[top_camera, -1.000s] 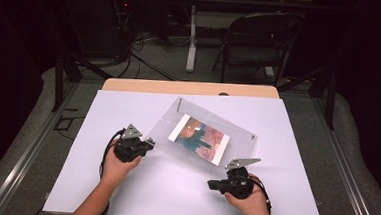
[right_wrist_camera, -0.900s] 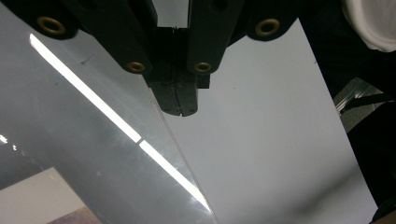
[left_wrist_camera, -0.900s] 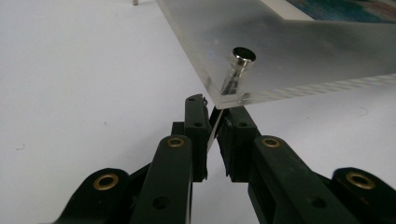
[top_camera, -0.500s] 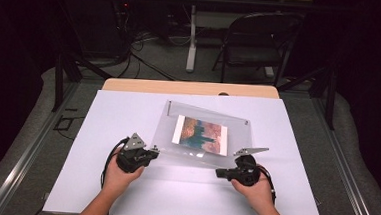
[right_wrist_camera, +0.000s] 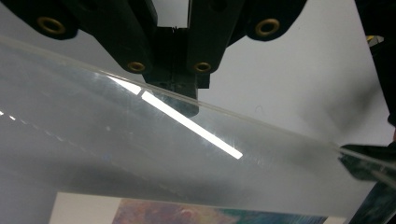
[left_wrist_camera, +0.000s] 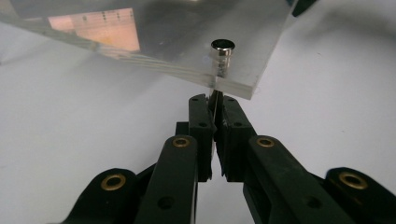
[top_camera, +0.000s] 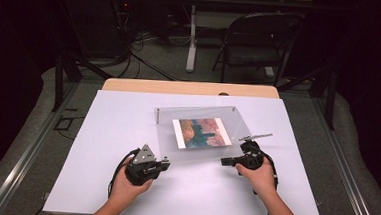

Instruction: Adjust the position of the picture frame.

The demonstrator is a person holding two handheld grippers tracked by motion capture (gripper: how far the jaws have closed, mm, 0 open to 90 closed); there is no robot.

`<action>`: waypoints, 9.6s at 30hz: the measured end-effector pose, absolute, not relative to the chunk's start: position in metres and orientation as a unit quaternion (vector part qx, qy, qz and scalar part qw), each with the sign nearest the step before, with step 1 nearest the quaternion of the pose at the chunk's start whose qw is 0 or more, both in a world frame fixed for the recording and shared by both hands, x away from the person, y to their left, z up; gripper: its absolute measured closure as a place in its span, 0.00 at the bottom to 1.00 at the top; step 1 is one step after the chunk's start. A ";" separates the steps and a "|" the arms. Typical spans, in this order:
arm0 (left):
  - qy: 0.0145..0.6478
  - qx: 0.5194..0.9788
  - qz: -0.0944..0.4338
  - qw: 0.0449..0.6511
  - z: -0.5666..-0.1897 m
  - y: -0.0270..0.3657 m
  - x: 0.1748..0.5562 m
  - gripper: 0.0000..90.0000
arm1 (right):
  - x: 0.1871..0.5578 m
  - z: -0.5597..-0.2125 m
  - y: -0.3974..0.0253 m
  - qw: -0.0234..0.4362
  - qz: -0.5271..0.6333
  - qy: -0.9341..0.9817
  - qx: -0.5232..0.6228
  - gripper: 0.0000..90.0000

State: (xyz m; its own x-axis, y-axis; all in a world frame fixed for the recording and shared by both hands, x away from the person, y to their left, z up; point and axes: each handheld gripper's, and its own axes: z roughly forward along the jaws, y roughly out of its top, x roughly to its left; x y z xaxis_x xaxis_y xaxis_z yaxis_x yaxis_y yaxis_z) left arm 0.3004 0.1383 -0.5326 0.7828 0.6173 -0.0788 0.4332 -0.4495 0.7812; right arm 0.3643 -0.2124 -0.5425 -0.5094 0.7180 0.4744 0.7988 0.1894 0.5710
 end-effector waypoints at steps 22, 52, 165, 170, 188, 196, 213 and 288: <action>0.287 0.848 0.073 0.441 -0.540 0.092 0.278 0.95 | 0.420 -0.543 -0.196 0.015 -0.349 -0.781 -0.518 1.00; 0.272 0.860 0.048 0.428 -0.557 0.038 0.281 0.91 | 0.347 -0.519 -0.226 -0.114 -0.439 -0.761 -0.465 0.80; 0.404 0.795 0.092 0.443 -0.533 0.178 0.305 0.95 | 0.281 -0.541 -0.200 -0.082 -0.482 -0.783 -0.384 0.95; 0.393 0.801 0.075 0.446 -0.533 0.168 0.297 0.95 | 0.288 -0.541 -0.212 -0.101 -0.479 -0.772 -0.405 0.95; 0.419 0.779 0.089 0.459 -0.528 0.170 0.320 0.95 | 0.315 -0.533 -0.208 -0.115 -0.482 -0.762 -0.418 0.95; 0.428 0.774 0.092 0.457 -0.526 0.168 0.338 0.95 | 0.332 -0.529 -0.205 -0.115 -0.478 -0.758 -0.429 0.95; 0.436 0.784 0.099 0.431 -0.546 0.165 0.346 0.95 | 0.340 -0.550 -0.200 -0.115 -0.463 -0.760 -0.441 0.94; 0.438 0.772 0.147 0.437 -0.523 0.191 0.306 0.33 | 0.303 -0.528 -0.224 -0.167 -0.429 -0.769 -0.443 0.32</action>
State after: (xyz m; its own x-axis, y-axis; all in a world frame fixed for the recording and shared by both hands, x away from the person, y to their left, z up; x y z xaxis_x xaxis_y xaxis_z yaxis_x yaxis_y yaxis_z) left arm 0.3056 0.1907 -0.5233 0.5727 0.8048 -0.1558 0.5475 -0.2341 0.8034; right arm 0.3030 -0.2241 -0.5280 -0.5517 0.8250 0.1227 0.5379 0.2394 0.8083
